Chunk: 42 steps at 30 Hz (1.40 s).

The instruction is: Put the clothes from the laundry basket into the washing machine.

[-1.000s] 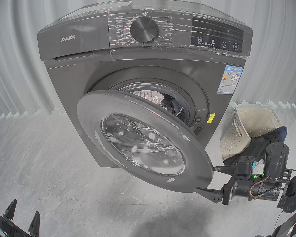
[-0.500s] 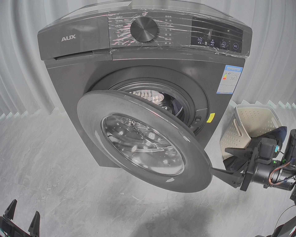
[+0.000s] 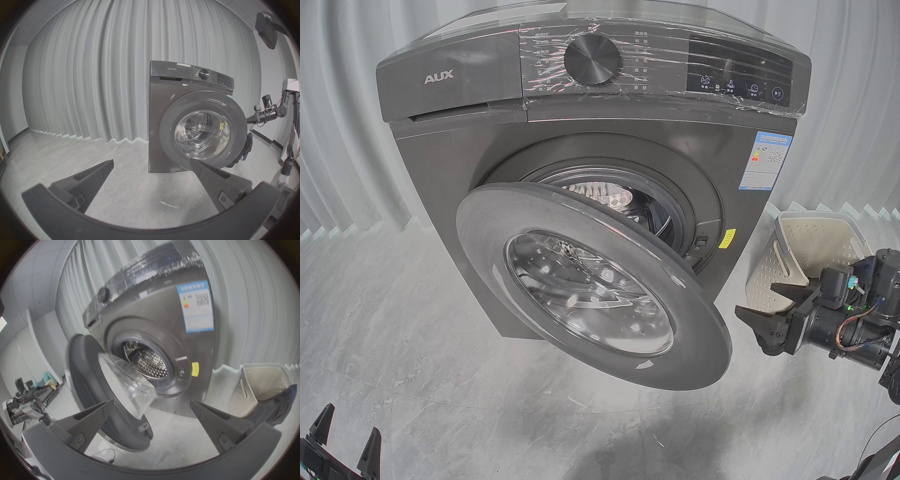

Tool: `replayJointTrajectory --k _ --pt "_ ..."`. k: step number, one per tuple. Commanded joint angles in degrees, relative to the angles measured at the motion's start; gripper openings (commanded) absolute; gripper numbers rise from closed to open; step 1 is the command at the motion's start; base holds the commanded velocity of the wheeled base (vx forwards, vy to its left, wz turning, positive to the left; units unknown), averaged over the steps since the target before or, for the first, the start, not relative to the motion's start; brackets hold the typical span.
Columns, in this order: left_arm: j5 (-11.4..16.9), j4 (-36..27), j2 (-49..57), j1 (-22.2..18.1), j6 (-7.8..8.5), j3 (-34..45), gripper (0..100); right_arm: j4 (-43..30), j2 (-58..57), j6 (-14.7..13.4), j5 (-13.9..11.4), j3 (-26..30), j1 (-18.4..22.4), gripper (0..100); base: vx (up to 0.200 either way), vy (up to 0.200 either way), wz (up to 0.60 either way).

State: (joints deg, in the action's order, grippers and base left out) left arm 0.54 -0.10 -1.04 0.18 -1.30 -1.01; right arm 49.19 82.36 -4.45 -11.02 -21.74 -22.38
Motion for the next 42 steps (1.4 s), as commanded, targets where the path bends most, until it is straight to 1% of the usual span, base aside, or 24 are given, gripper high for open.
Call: replayJointTrajectory --k 1,6,7,9,11,12,13,15,16,17,19,22,23,28,31,35,39,41,42 --pt "0.0 0.0 1.0 0.0 -0.01 0.8 100 2.1 7.6 1.1 1.2 2.8 0.6 100 0.000 0.000 0.00" --pt "0.0 0.0 1.0 0.0 -0.01 0.8 100 3.9 9.7 1.2 1.9 4.1 -1.4 100 0.000 0.000 0.00" --pt "0.0 0.0 1.0 0.0 -0.10 0.8 100 4.1 9.7 1.1 2.1 5.0 -3.1 100 0.000 0.000 0.00" --pt "0.0 0.0 1.0 0.0 -0.10 0.8 100 4.1 9.7 1.0 2.3 5.8 -4.9 100 0.000 0.000 0.00" --pt "0.0 0.0 1.0 0.0 -0.10 0.8 100 4.1 9.6 1.0 2.3 6.4 -6.4 100 0.000 0.000 0.00" --pt "0.0 0.0 1.0 0.0 -0.10 0.8 100 4.1 9.6 1.0 2.3 6.4 -6.4 100 0.000 0.000 0.00" --pt "0.0 0.0 1.0 0.0 -0.10 0.8 100 4.1 9.1 1.0 2.3 7.1 -8.2 100 0.000 0.000 0.00" --pt "0.0 0.0 1.0 0.0 -0.10 0.8 100 4.1 8.8 0.9 2.3 7.6 -9.2 100 0.000 0.000 0.00" --pt "0.0 0.0 1.0 0.0 -0.10 0.8 100 4.1 8.1 0.8 2.3 8.1 -10.4 100 0.000 0.000 0.00" --pt "0.0 0.0 1.0 0.0 -0.10 0.8 100 4.1 7.9 0.8 2.4 8.0 -10.3 100 0.000 0.000 0.00" --pt "0.0 0.0 1.0 0.0 -0.10 0.8 100 4.2 8.3 0.8 2.8 7.3 -9.8 100 0.000 0.000 0.00" --pt "0.0 0.0 1.0 0.0 -0.10 0.8 100 4.1 9.0 0.3 5.8 4.7 -9.2 100 0.000 0.000 0.00" --pt "0.0 0.0 1.0 0.0 -0.10 0.8 100 4.1 9.7 0.1 6.2 4.1 -8.9 100 -0.200 0.000 0.00" --pt "0.0 0.0 1.0 0.0 -0.01 0.8 100 4.2 13.4 -1.2 6.4 1.2 -9.8 100 -0.200 0.000 0.00" --pt "0.0 0.0 1.0 0.0 -0.01 0.8 100 6.7 16.6 -1.7 6.7 -1.1 -11.0 100 0.000 0.000 0.00" --pt "0.0 0.0 1.0 0.0 -0.10 0.8 100 11.4 22.1 -2.1 7.0 -4.5 -11.1 100 0.000 0.000 0.00" --pt "0.0 0.0 1.0 0.0 -0.10 0.8 100 11.8 26.2 -2.5 7.1 -8.1 -11.1 100 0.000 0.000 0.00" --pt "0.0 0.0 1.0 0.0 -0.01 0.8 100 11.8 27.3 -2.5 7.2 -8.5 -11.2 100 0.000 0.000 0.00" --pt "0.0 0.0 1.0 0.0 -0.10 0.8 100 12.5 29.5 -2.4 8.0 -9.0 -11.6 100 0.000 0.000 0.00"
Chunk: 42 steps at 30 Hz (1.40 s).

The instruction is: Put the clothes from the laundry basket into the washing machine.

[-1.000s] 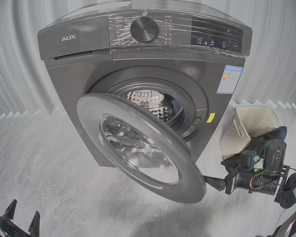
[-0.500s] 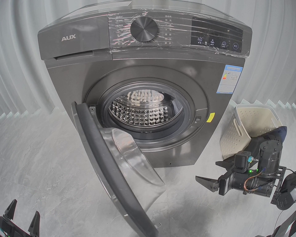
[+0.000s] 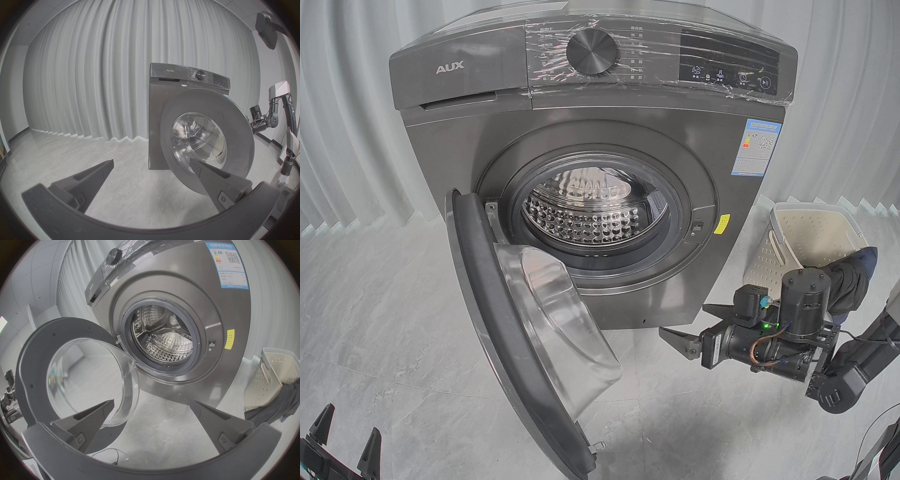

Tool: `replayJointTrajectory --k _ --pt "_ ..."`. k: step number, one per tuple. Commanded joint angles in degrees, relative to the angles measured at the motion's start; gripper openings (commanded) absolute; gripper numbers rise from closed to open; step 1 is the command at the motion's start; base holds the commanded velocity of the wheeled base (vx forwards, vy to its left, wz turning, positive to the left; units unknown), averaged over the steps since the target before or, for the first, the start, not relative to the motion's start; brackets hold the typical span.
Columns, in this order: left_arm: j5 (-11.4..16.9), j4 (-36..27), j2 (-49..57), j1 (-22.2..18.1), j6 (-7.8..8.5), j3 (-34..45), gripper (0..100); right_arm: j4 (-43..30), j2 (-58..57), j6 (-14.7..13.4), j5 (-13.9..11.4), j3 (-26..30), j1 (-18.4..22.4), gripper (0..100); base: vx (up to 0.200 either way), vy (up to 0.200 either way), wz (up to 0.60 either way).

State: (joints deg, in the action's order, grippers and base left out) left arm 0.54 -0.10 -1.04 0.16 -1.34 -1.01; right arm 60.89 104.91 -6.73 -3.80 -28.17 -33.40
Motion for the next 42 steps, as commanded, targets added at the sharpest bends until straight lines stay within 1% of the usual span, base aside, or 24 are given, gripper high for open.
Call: replayJointTrajectory --k 1,4,5,7,10,12,13,16,21,28,32,37,42 --pt "0.0 0.0 1.0 0.0 -0.07 0.8 100 0.9 7.9 -0.1 1.3 -3.1 -1.1 100 0.000 0.000 0.00" --pt "0.0 0.0 1.0 0.0 0.02 0.8 100 1.0 10.0 -0.2 2.0 -4.7 -1.9 100 0.000 0.000 0.00" --pt "0.0 0.0 1.0 0.0 0.02 0.8 100 1.2 11.7 -0.2 2.1 -6.5 -2.5 100 0.000 0.000 0.00" --pt "0.0 0.0 1.0 0.0 -0.07 0.8 100 2.3 13.5 -0.1 2.3 -7.9 -3.3 100 0.000 0.000 0.00" --pt "0.0 0.0 1.0 0.0 -0.07 0.8 100 3.2 14.7 0.2 3.8 -8.6 -5.0 100 0.000 0.000 0.00" --pt "0.0 0.0 1.0 0.0 0.02 0.8 100 3.3 15.3 0.1 4.2 -9.0 -6.0 100 0.000 0.000 0.00" --pt "0.0 0.0 1.0 0.0 0.02 0.8 100 3.3 15.5 0.1 4.2 -9.0 -6.0 100 0.000 0.000 0.00" --pt "0.0 0.0 1.0 0.0 0.02 0.8 100 4.3 16.2 0.1 4.2 -9.6 -7.6 100 0.000 0.000 0.00" --pt "0.0 0.0 1.0 0.0 0.11 0.8 100 5.1 15.8 -0.1 4.2 -8.7 -9.8 100 0.000 0.000 0.00" --pt "0.0 0.0 1.0 0.0 0.20 0.8 100 4.9 14.2 -0.2 4.1 -12.3 -9.1 100 0.000 0.000 0.00" --pt "0.0 0.0 1.0 0.0 0.11 0.8 100 5.6 15.4 0.0 3.6 -13.1 -9.3 100 -0.200 0.000 0.00" --pt "0.0 0.0 1.0 0.0 0.20 0.8 100 4.6 18.0 0.0 3.6 -17.3 -9.4 100 -0.200 0.000 0.00" --pt "0.0 0.0 1.0 0.0 0.11 0.8 100 4.7 21.5 0.3 3.2 -18.2 -9.8 100 0.000 0.000 0.00"
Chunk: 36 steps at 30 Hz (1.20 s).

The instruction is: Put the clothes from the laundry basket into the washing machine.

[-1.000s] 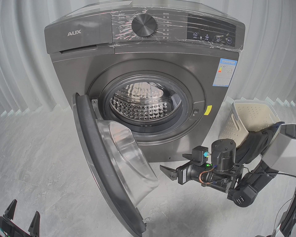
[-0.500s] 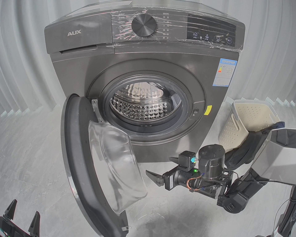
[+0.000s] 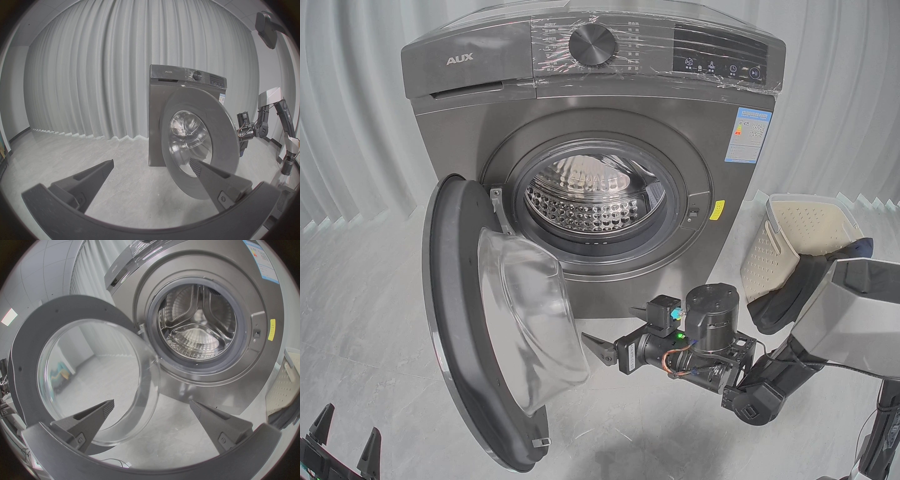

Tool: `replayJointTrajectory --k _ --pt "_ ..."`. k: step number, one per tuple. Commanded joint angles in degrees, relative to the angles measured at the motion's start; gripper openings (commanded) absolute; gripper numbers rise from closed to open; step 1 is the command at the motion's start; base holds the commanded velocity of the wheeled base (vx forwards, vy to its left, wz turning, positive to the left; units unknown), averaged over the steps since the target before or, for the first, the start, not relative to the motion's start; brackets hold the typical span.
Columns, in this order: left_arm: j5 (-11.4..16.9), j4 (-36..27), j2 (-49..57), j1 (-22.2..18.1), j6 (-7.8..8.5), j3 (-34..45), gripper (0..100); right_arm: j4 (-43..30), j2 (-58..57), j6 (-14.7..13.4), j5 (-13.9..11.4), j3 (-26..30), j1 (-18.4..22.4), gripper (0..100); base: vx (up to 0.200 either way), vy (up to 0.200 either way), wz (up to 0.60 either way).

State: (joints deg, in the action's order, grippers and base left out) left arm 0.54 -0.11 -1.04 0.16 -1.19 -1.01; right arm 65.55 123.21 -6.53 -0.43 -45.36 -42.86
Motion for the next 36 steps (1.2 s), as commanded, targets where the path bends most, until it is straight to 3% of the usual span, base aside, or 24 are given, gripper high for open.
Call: replayJointTrajectory --k 1,7,15,19,27,33,36 --pt "0.0 0.0 1.0 0.0 -0.04 0.8 100 0.0 3.4 0.1 -0.6 -1.0 -0.5 100 0.000 0.000 0.00" --pt "0.0 0.0 1.0 0.0 -0.04 0.8 100 0.1 4.5 0.1 -0.7 -1.8 -3.3 100 0.000 0.000 0.00" --pt "0.0 0.0 1.0 0.0 0.05 0.8 100 0.0 4.6 0.0 -0.7 -5.8 -2.7 100 -0.050 0.000 0.00" --pt "0.0 0.0 1.0 0.0 0.14 0.8 100 -0.4 7.2 0.0 -0.9 -9.7 -2.4 100 -0.200 0.000 0.00" --pt "0.0 0.0 1.0 0.0 0.05 0.8 100 -3.4 11.9 -0.6 -1.2 -17.7 -3.5 100 0.000 0.000 0.00" --pt "0.0 0.0 1.0 0.0 0.14 0.8 100 -4.4 14.4 -0.8 -0.2 -21.3 -4.9 100 0.000 0.000 0.00" --pt "0.0 0.0 1.0 0.0 0.14 0.8 100 -5.3 17.2 -1.1 1.7 -25.2 -5.5 100 0.000 0.000 0.00"
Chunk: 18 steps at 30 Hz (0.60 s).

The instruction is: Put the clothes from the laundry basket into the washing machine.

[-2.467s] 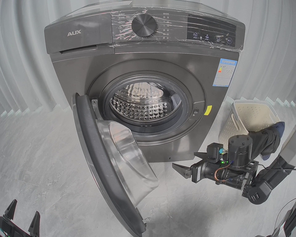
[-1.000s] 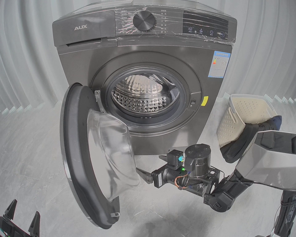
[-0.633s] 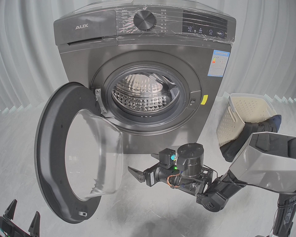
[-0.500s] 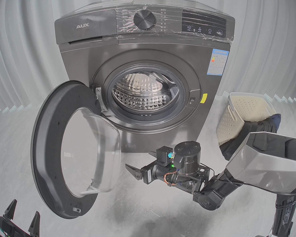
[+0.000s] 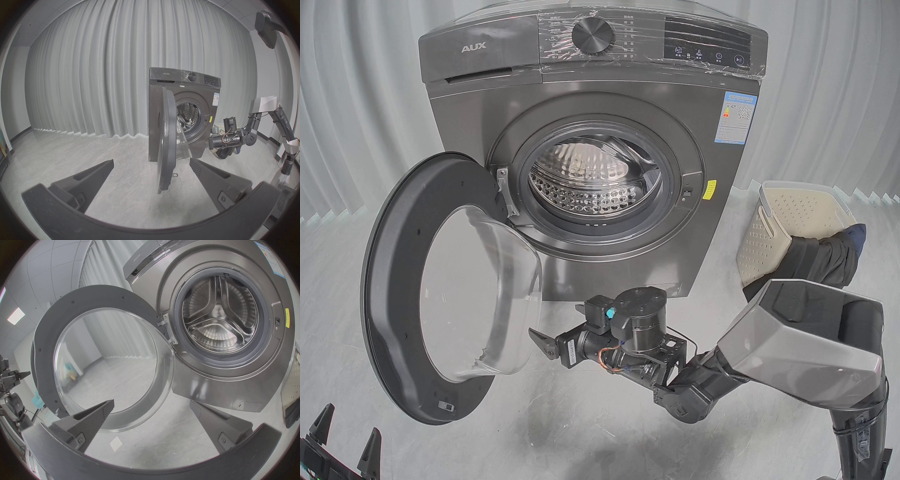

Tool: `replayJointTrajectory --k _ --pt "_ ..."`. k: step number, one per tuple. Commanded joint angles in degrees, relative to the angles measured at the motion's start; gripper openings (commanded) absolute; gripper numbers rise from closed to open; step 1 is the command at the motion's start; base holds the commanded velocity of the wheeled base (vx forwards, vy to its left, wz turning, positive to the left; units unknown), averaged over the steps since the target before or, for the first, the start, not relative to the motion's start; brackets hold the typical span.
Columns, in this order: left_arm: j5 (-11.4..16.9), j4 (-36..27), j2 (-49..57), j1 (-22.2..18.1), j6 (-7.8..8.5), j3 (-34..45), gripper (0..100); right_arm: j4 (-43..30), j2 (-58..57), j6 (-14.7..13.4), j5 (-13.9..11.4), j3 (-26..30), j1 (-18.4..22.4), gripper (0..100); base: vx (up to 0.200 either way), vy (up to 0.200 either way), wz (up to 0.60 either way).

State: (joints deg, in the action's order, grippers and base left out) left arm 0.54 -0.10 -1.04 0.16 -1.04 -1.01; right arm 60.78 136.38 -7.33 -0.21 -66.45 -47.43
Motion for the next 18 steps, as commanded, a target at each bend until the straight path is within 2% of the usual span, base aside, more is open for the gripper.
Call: replayJointTrajectory --k 1,4,9,14,18 --pt "0.0 0.0 1.0 0.0 -0.02 0.8 100 -0.7 5.2 -0.8 1.9 -5.7 -1.3 100 0.000 0.000 0.00" --pt "0.0 0.0 1.0 0.0 -0.11 0.8 100 -0.8 8.1 -2.7 2.3 -9.7 -2.6 100 0.000 0.000 0.00" --pt "0.1 0.0 1.0 0.0 -0.11 0.8 100 -0.6 9.8 -3.0 2.9 -13.9 -3.0 100 0.000 0.000 0.00" --pt "0.1 0.0 1.0 0.0 -0.11 0.8 100 0.1 6.6 -3.2 3.1 -11.9 -2.0 100 0.000 0.000 0.00" --pt "0.0 0.0 1.0 0.0 -0.11 0.8 100 -0.1 -1.5 -3.0 3.2 -5.4 -0.9 100 0.000 0.000 0.00"
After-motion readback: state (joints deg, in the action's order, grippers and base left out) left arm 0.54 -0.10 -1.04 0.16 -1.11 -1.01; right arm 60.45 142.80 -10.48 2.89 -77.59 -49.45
